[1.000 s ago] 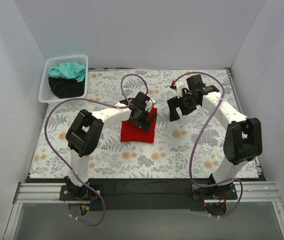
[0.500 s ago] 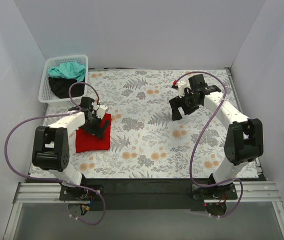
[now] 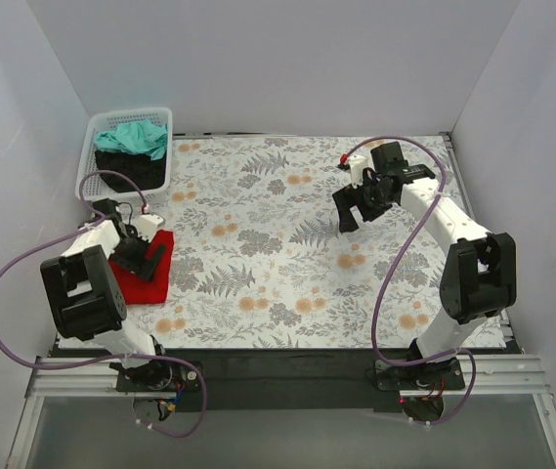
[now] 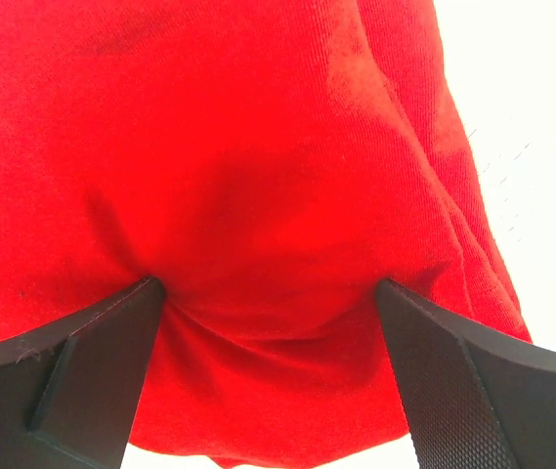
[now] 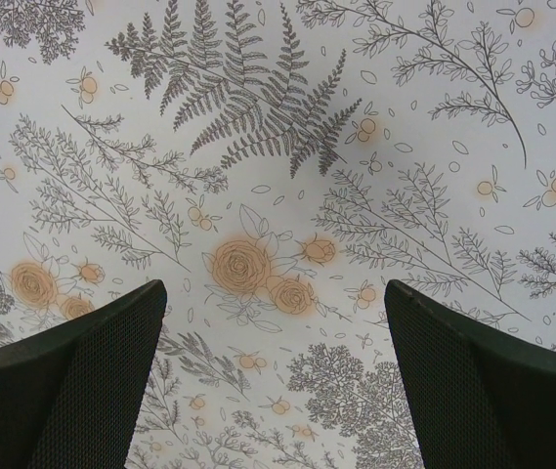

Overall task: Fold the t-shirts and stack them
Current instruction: Neatly place the folded tshirt to the corner, then reset both grippers

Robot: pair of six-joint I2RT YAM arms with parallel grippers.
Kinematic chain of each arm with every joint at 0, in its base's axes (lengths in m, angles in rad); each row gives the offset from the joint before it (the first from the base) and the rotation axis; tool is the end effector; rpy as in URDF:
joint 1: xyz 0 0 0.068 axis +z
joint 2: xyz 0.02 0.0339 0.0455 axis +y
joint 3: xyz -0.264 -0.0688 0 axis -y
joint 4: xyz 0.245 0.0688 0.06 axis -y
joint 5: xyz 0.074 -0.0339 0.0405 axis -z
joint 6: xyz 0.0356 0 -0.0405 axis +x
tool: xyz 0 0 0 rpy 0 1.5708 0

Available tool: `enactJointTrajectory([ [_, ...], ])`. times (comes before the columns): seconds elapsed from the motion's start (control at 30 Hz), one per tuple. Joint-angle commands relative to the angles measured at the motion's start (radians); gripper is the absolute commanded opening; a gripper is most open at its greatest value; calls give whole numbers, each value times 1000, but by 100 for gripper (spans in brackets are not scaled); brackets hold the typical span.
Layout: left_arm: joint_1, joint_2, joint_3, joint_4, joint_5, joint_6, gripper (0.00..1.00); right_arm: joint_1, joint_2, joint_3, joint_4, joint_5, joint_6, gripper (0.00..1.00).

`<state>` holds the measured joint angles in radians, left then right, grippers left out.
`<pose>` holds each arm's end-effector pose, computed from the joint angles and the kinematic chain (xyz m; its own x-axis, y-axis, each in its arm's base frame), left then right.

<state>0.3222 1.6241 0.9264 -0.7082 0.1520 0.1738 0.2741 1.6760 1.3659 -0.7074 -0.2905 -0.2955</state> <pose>0.2657 0.0830 0.1580 -0.9716 -0.1442 -0.1875 -0.1233 0.9852 -0.1187 0.3401 0.1062 0.2664 -0.6658 -0.4770 -0.5737 -0.6252 0.7763 0.0801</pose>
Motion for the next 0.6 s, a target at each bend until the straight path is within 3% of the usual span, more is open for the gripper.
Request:
enactJointTrajectory([
  [0.0,60,128,-97,-77,-135,156,89,-7,-29,48,-18,2,-14,98],
  [0.13,60,120,-17,-163,-94,141,90,-7,-22,71,-30,-6,-13,98],
  [0.3,32,92,245,-364,35,61,90,-7,-27,111,-44,-3,-21,98],
  [0.43,-69,74,527,-513,156,-80,92,-9,-35,139,-49,5,-28,98],
  [0.57,-239,94,786,-419,139,-378,92,-19,-32,160,-47,8,-30,98],
])
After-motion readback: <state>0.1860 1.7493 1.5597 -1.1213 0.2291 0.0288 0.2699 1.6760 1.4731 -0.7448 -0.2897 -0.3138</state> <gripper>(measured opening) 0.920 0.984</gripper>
